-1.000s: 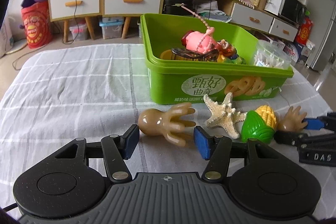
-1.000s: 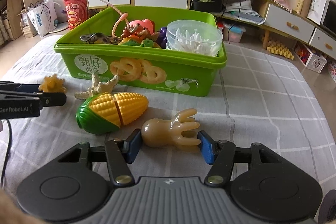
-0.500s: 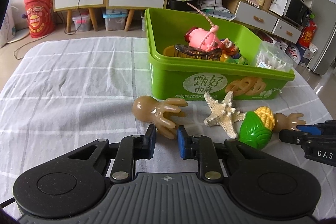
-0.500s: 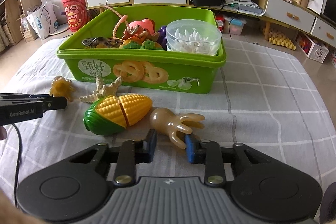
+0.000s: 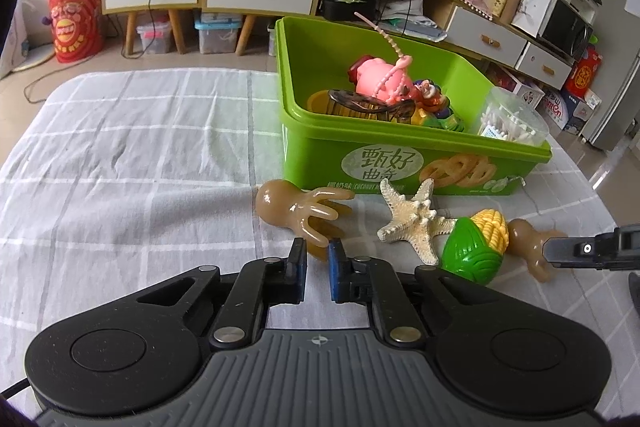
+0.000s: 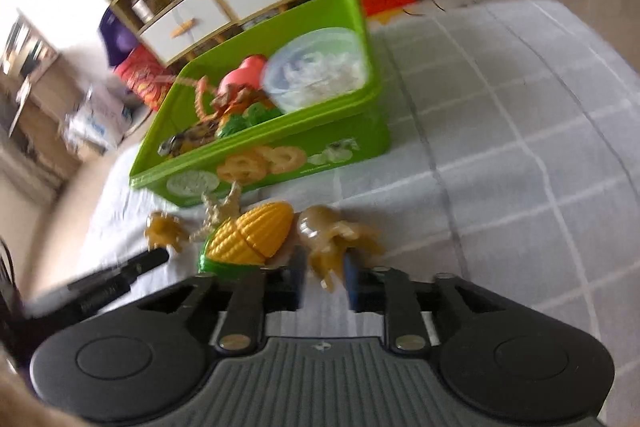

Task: Organize rigid objects

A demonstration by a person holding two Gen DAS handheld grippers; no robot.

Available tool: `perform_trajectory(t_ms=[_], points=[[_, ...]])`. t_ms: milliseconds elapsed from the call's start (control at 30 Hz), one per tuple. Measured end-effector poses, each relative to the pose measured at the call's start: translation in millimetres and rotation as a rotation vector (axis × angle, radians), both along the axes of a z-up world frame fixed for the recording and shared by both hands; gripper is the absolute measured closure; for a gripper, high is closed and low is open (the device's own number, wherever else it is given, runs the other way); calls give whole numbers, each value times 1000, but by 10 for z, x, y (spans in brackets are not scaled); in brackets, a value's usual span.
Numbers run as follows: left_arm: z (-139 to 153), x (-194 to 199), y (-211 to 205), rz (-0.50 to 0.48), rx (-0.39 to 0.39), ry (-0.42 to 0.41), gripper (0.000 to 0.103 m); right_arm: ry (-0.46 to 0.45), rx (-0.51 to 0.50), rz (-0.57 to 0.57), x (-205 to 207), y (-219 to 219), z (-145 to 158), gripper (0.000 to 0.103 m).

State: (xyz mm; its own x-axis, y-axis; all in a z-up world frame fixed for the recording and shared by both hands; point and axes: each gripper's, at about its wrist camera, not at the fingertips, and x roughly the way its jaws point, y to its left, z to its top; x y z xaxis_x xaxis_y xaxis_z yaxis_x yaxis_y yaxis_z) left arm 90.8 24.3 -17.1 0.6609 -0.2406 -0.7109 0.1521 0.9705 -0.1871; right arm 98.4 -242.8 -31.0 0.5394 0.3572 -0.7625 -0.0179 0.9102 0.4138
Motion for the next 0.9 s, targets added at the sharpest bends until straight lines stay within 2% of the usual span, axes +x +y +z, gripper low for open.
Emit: perform_trajectory(t_ms=[167, 267, 400, 500, 633, 700, 800, 900], points=[[25, -4, 21, 14, -35, 13, 95, 32, 47, -51, 60, -69, -48, 70], [35, -8, 14, 11, -36, 13, 97, 33, 28, -35, 70, -8, -60, 65], [26, -12, -7, 6, -36, 17, 98, -26, -89, 2, 78, 136, -50, 56], [18, -27, -20, 0, -30, 19, 98, -54, -192, 19, 89, 222, -77, 54], [18, -36, -27, -3, -29, 18, 100, -79, -223, 26, 94, 240, -122, 55], [33, -41, -24, -4, -35, 16, 101, -104, -232, 39, 75, 251, -106, 74], [67, -51, -20, -7, -43, 9, 102, -114, -231, 42, 65, 252, -71, 74], [106, -54, -16, -8, -55, 3, 102, -101, -180, 31, 52, 200, -28, 74]])
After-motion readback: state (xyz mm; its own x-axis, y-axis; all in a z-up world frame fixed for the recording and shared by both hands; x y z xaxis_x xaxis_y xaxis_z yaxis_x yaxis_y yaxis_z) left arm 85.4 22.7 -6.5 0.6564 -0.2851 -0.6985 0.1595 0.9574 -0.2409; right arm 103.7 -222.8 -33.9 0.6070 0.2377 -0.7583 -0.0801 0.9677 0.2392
